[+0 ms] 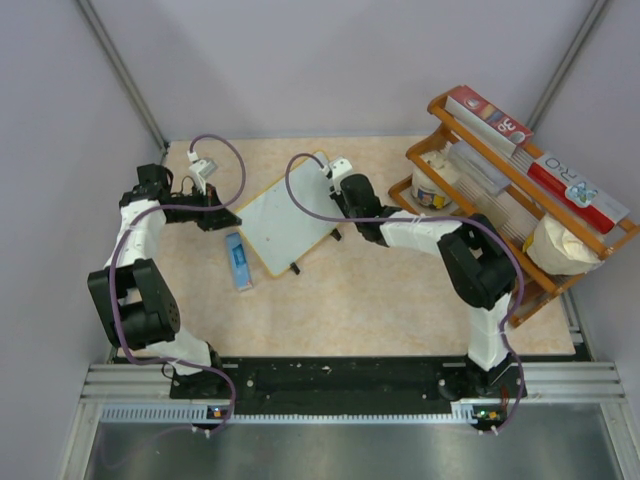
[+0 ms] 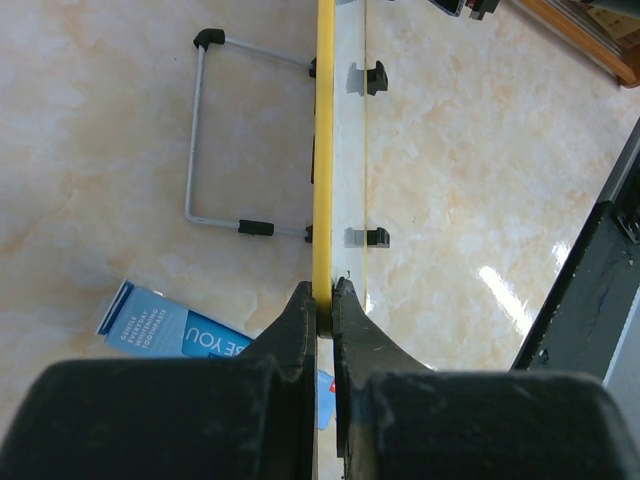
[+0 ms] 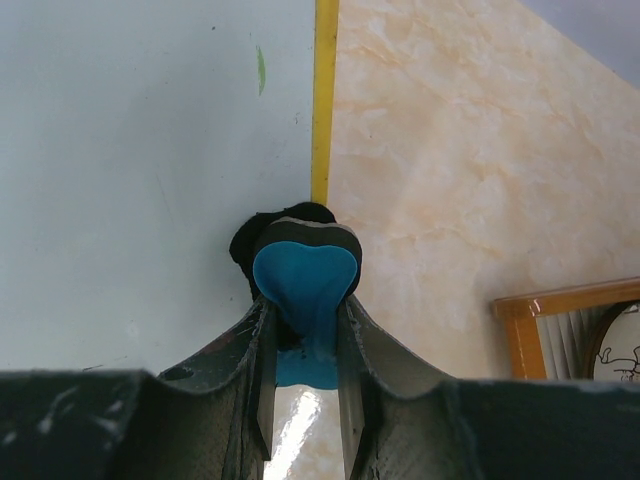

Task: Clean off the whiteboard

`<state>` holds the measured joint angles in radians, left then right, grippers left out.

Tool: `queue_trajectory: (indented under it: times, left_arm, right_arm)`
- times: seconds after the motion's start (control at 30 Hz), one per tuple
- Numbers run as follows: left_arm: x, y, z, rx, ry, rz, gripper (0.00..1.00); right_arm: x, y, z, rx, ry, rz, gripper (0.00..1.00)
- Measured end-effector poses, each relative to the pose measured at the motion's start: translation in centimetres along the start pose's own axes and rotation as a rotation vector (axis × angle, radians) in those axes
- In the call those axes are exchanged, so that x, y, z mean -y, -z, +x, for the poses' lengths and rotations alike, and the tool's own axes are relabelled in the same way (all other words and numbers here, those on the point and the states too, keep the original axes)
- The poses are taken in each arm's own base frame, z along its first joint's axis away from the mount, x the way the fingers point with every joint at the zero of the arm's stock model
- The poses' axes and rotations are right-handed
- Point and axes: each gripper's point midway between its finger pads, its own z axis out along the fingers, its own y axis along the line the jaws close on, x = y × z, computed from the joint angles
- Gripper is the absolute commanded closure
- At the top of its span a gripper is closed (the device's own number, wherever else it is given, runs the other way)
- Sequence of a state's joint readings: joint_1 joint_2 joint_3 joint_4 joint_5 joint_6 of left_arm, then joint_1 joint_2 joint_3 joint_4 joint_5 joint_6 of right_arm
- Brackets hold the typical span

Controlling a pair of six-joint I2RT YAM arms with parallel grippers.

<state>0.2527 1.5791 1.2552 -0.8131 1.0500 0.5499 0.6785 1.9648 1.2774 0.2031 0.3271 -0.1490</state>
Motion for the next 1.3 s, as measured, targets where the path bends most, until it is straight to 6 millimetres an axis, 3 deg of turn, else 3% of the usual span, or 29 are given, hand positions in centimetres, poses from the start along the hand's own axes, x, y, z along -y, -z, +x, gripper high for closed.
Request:
queue_trajectory:
  times: [0.43,0.7,1.03,1.3]
  left_arm:
    - [0.0,0.0,0.0,0.0,0.001,0.0,1.0]
    - [0.0,0.0,0.0,0.001,0.013,0.0,1.0]
    - [0.0,0.0,-0.1,0.003,0.018,-0.003,1.0]
    - [-0.2,0.1,0.1,-0.006,0.032,-0.032,1.0]
  right_arm:
    - [-1.7,0.4,-1.6,0.026,-0.016,-0.035,1.0]
    - [-7.6,2.2,-3.3,0.072,0.029,-0.152,1.0]
    - [-14.5,5.1,-7.4,0.157,0.072,-0.299,1.0]
    - [-18.4,6.2,-8.6,0.173,0.097,-0.38,1.0]
